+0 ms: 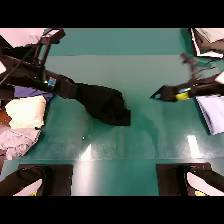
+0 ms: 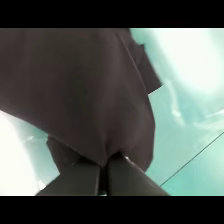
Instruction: Fold the shirts.
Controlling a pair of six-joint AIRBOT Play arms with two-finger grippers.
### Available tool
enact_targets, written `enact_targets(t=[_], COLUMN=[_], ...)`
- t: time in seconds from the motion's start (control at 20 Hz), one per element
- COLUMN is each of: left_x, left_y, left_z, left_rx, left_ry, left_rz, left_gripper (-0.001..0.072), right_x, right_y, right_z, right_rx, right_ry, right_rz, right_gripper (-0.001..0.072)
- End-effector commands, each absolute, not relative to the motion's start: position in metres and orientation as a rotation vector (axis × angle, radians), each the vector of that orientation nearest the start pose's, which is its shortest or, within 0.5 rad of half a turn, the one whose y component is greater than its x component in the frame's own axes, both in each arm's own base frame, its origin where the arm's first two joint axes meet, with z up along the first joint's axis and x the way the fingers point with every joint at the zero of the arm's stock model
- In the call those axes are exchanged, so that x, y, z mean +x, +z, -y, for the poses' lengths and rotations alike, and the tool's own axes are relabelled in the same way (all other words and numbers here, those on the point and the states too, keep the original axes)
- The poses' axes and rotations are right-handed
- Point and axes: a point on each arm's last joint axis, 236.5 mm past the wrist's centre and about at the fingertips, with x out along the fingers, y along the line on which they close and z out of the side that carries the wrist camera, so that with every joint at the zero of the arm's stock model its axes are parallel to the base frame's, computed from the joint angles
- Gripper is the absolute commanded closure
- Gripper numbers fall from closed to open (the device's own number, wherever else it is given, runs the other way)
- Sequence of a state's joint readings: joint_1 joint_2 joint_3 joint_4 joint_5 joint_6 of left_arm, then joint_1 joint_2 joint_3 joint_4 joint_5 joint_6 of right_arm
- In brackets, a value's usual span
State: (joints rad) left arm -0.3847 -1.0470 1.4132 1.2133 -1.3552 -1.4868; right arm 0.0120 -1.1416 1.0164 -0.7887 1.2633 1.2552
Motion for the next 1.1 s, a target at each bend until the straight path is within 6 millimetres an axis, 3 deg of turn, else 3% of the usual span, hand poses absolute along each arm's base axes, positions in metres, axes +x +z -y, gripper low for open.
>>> enact_targets(t=[0.0,0.15,0.35,0.8,0.85,0.9,0.95,1.0,1.05], left_x=[0.297,0.294,0.293,0.293,0.293,0.293,0.293,0.292,0.294], left_y=[0.189,0.187,0.187,0.187,0.187,0.187,0.187,0.186,0.186], left_z=[0.193,0.191,0.191,0.191,0.191,0.191,0.191,0.191,0.188], left_rx=[0.063,0.068,0.070,0.069,0.069,0.069,0.070,0.071,0.080], left_ry=[-0.639,-0.638,-0.638,-0.640,-0.640,-0.640,-0.640,-0.639,-0.628], left_rz=[-1.016,-1.030,-1.034,-1.035,-1.035,-1.036,-1.036,-1.039,-1.036], left_gripper=[0.0675,0.0675,0.0675,0.0675,0.0675,0.0675,0.0675,0.0675,0.0675], right_x=[0.325,0.335,0.343,0.335,0.334,0.333,0.334,0.338,0.343], right_y=[0.001,-0.038,-0.047,-0.083,-0.088,-0.092,-0.094,-0.092,-0.085], right_z=[-0.213,-0.237,-0.264,-0.269,-0.273,-0.276,-0.277,-0.275,-0.270], right_rx=[0.534,0.507,0.548,0.521,0.515,0.504,0.485,0.469,0.451], right_ry=[0.698,0.664,0.696,0.675,0.670,0.669,0.664,0.660,0.656], right_rz=[-1.273,-1.282,-1.243,-1.315,-1.316,-1.318,-1.310,-1.289,-1.260], right_gripper=[0.0179,0.0180,0.0190,0.0210,0.0239,0.0344,0.0603,0.0697,0.0697])
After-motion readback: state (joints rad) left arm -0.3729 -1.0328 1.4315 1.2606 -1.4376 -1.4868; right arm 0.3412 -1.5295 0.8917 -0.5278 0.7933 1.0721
